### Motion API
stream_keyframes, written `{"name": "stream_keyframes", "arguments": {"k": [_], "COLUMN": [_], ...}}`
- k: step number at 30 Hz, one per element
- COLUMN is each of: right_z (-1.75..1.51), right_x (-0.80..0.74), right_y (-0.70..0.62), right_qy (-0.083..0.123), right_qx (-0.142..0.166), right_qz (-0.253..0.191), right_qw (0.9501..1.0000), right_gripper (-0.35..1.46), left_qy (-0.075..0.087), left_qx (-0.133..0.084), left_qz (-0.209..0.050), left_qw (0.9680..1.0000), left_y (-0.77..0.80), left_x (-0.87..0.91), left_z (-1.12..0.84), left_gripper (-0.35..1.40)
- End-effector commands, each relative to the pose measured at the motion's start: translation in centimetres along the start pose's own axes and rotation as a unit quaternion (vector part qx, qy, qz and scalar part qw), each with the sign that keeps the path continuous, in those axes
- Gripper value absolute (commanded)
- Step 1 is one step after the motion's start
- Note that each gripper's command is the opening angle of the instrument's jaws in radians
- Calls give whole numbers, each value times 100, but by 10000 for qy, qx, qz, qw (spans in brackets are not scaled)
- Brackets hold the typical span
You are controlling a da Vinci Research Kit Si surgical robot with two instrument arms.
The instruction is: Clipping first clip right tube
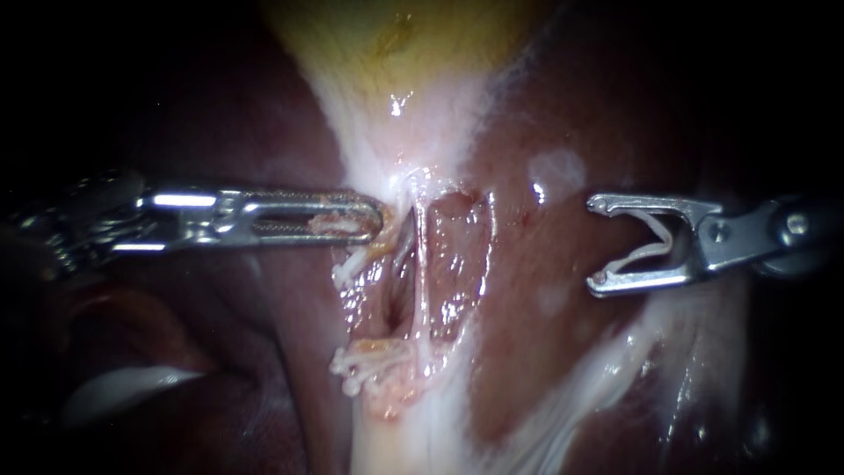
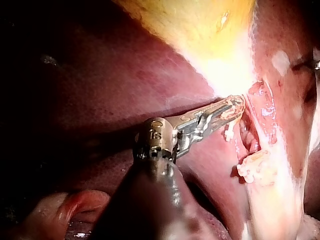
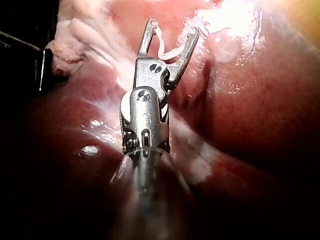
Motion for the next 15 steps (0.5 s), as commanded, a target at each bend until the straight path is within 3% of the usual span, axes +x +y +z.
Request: {"name": "stream_keyframes", "arguments": {"k": [1, 8, 15], "right_z": [0, 0, 0], "right_x": [0, 0, 0], "right_y": [0, 0, -1], "right_qy": [-1, -1, 0], "right_qx": [-1, -1, 0], "right_qz": [-1, 0, -1], "right_qw": [10000, 10000, 10000], "right_gripper": [50, 50, 50], "left_qy": [0, 17, 0], "left_qx": [0, 22, -58], "left_qz": [0, -15, -71], "left_qw": [10000, 10000, 10000], "left_y": [0, -2, 1], "left_x": [0, -6, -28], "left_z": [0, -7, -45], "left_gripper": [-35, -35, -35]}}
